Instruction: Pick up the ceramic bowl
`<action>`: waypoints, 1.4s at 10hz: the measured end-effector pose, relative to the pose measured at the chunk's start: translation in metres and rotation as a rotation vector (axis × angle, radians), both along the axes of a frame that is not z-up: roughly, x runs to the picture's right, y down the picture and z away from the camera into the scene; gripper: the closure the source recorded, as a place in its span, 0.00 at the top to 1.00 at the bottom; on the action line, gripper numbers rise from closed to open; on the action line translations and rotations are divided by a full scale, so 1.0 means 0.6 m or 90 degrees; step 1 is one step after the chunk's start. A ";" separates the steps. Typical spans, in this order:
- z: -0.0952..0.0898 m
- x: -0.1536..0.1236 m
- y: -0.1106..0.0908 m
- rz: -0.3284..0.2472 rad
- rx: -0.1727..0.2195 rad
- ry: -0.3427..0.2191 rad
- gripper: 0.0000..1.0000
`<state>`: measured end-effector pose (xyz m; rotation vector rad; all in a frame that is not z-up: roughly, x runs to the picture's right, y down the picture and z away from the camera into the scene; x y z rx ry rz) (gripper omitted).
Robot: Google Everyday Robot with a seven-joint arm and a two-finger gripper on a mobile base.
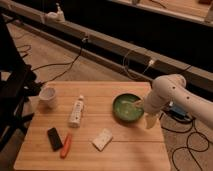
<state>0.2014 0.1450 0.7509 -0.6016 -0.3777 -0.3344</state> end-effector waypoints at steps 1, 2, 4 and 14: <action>0.012 0.002 0.002 -0.030 -0.007 -0.012 0.80; 0.029 0.003 0.003 -0.060 -0.014 -0.020 0.80; 0.074 0.007 0.006 -0.098 -0.021 -0.014 0.80; 0.193 -0.006 0.061 -0.067 -0.074 0.038 0.29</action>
